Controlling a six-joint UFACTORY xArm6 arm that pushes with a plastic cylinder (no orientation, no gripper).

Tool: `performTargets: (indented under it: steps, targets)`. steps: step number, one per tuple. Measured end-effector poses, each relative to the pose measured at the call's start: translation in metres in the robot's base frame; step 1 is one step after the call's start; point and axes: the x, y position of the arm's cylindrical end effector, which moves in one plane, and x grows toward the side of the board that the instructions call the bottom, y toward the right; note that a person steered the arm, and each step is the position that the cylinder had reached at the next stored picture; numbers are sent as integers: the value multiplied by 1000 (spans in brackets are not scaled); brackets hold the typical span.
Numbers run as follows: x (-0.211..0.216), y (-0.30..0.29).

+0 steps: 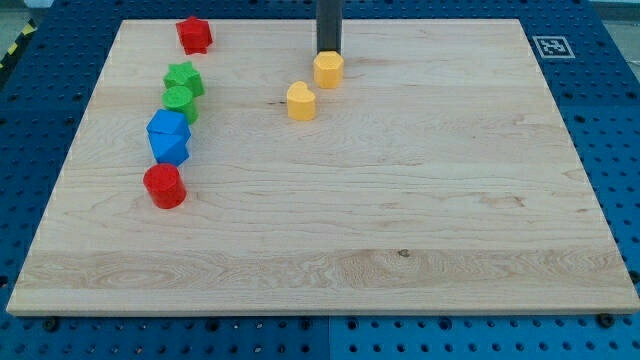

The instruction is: Push the yellow hexagon into the yellow heart

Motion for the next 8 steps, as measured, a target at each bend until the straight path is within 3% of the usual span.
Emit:
performTargets:
  steps: [2, 4, 8]
  targets:
    - [38, -14]
    - [42, -36]
    - [58, -8]
